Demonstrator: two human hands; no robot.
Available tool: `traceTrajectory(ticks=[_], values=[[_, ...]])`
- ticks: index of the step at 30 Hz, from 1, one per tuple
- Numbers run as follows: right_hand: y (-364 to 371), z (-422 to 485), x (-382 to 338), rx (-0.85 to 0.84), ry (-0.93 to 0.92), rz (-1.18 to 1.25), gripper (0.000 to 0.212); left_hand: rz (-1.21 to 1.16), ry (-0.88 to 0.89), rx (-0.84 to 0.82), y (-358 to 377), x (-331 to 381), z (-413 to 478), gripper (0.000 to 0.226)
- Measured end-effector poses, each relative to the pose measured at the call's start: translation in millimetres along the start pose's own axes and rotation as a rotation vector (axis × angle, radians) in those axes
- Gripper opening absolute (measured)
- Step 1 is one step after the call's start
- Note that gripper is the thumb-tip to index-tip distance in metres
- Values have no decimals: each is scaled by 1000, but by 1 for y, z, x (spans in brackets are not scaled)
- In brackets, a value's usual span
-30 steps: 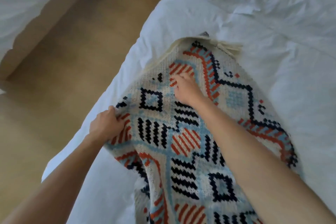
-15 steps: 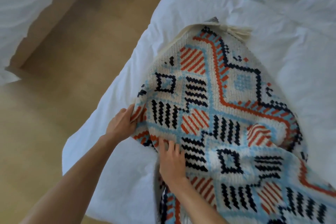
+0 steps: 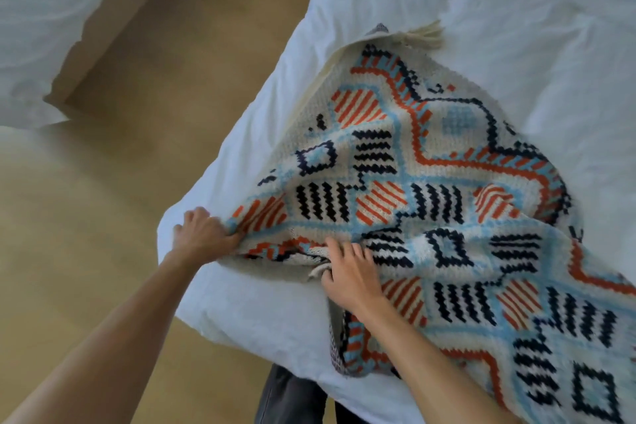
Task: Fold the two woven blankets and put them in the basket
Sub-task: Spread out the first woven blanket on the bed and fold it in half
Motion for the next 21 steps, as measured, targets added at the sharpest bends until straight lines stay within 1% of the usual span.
traceTrajectory(ticks=[1, 2, 3, 4, 5, 6, 8, 9, 11, 12, 13, 14, 16, 18, 19, 20, 21], values=[[0, -7, 0, 73, 14, 17, 62, -47, 146, 89, -5, 14, -1, 59], [0, -14, 1, 138, 24, 38, 66, -130, 270, 116, -5, 26, -5, 57], [-3, -22, 2, 199, 42, 70, 68, -209, 347, 71, 0, 34, -8, 57], [-4, -30, 6, 250, 72, 109, 70, -254, 373, 6, 6, 37, -10, 54], [-4, -38, 12, 277, 110, 146, 72, -241, 346, -58, 13, 34, -12, 50], [-1, -46, 18, 280, 146, 170, 75, -179, 287, -108, 19, 26, -14, 44], [12, -60, 29, 247, 179, 178, 79, -15, 102, -132, 19, 3, -22, 32], [19, -66, 34, 215, 176, 180, 78, 44, 15, -101, 17, -9, -25, 30], [33, -79, 45, 104, 153, 238, 74, 70, -105, -13, 10, -18, -28, 36], [40, -86, 53, 37, 152, 283, 72, 75, -124, 32, 5, -13, -28, 42], [44, -94, 62, 3, 152, 307, 70, 106, -103, 86, 1, -1, -27, 52], [45, -102, 72, 11, 158, 304, 68, 155, -34, 149, -3, 17, -25, 62], [44, -119, 100, 89, 207, 243, 65, 219, 205, 294, -8, 68, -22, 75], [46, -137, 128, 147, 281, 169, 69, 233, 422, 423, -8, 125, -29, 76], [49, -145, 141, 159, 322, 121, 72, 227, 502, 422, -5, 154, -37, 73], [51, -153, 154, 162, 366, 75, 77, 202, 576, 359, 5, 181, -44, 68], [56, -161, 168, 153, 418, 40, 83, 182, 654, 251, 21, 206, -52, 64]])
Point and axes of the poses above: each hand's wrist, its own z-axis towards the middle knuckle, its own y-axis out of the palm, x = y × z, the point moved 7 cm from there along z, towards the middle knuckle, and after that the axes turned 12 degrees about y, right-handed, at the moved point
